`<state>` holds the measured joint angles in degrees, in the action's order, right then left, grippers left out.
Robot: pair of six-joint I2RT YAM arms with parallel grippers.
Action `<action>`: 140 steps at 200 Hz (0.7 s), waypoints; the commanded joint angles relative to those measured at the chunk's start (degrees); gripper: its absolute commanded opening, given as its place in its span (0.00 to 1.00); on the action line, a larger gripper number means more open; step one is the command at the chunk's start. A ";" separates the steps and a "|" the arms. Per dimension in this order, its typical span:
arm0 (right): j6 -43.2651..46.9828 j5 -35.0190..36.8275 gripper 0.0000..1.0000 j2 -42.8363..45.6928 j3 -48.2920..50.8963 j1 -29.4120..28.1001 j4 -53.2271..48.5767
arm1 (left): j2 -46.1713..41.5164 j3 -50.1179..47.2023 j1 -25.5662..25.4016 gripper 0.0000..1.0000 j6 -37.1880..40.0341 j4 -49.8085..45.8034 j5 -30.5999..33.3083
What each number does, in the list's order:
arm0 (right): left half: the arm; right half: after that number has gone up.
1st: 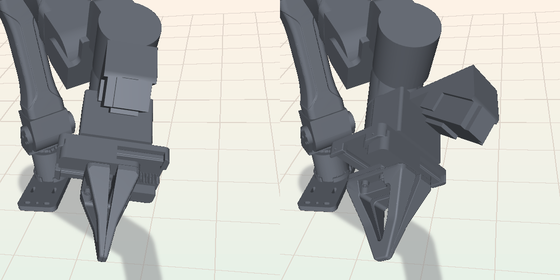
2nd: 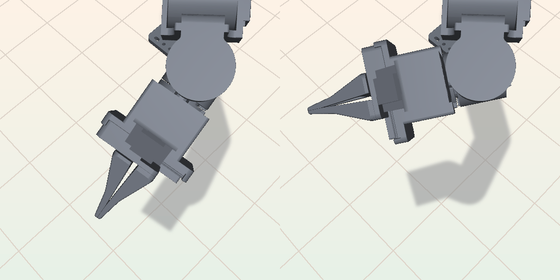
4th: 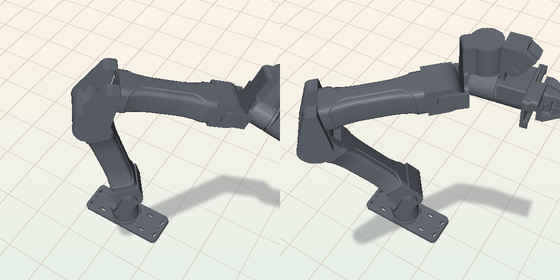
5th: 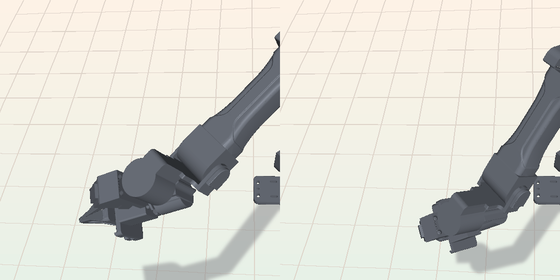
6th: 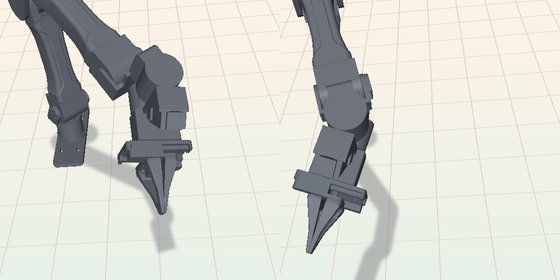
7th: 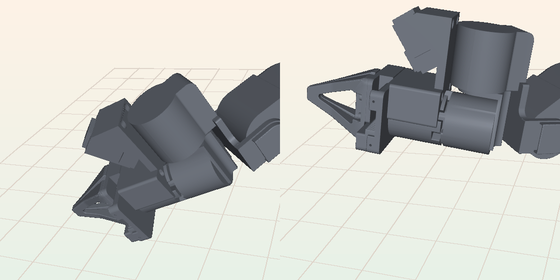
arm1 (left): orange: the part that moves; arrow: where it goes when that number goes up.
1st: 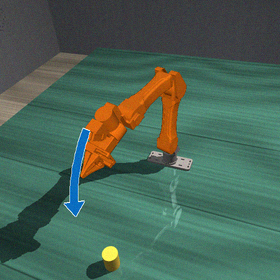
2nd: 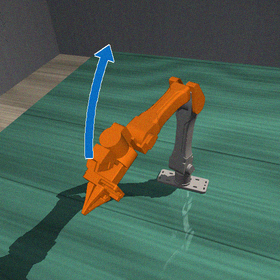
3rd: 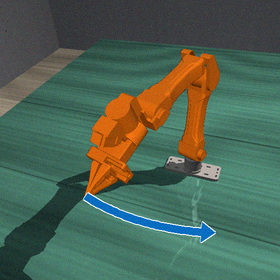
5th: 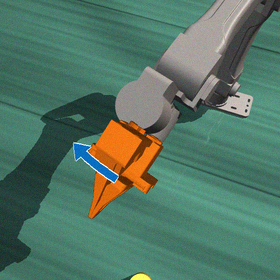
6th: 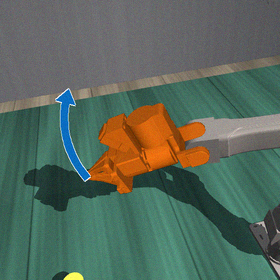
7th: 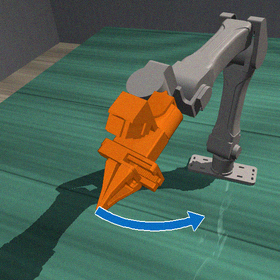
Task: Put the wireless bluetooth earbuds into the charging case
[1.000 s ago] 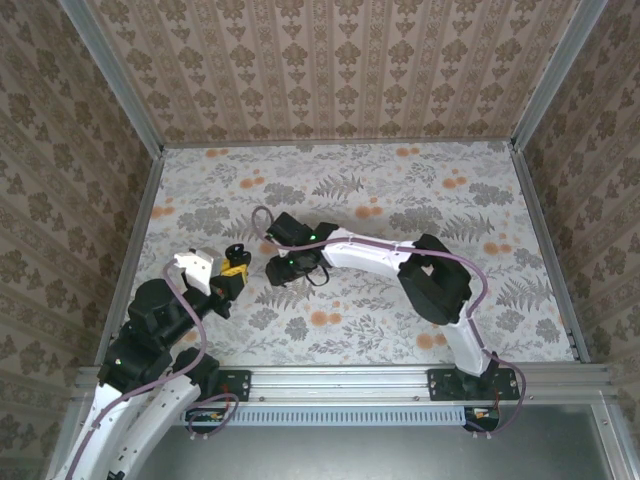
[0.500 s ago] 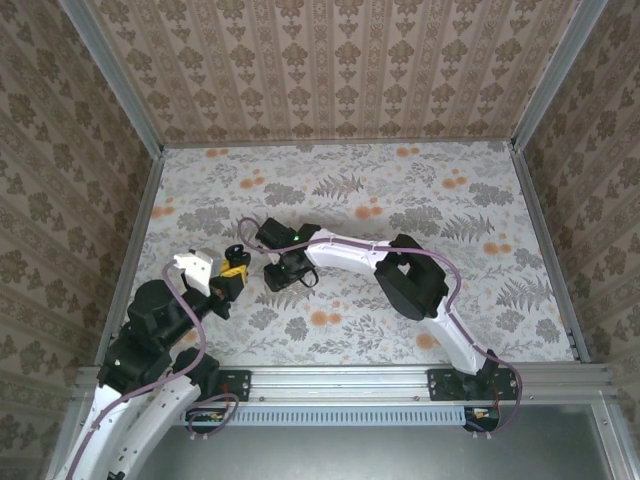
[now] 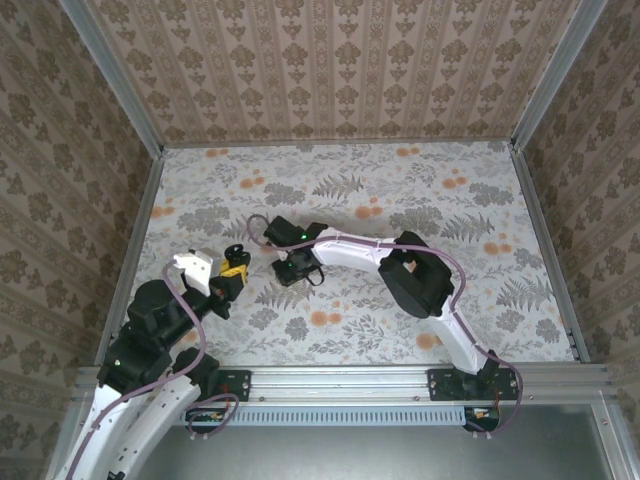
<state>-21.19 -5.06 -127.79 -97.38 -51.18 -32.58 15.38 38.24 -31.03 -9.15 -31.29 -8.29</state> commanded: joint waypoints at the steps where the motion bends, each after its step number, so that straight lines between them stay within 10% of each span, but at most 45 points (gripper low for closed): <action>1: -2.27 3.10 0.16 5.25 6.39 3.39 -0.16 | 0.09 -0.60 0.45 0.00 -1.30 1.39 -0.05; 140: -11.29 -2.81 0.11 49.16 39.39 10.06 26.96 | 9.13 -11.07 0.43 0.00 -5.31 28.81 -17.97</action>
<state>-31.75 -7.68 -87.57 -60.60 -40.42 -13.87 23.81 28.77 -31.03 -14.17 -13.76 -20.21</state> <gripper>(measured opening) 0.115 0.177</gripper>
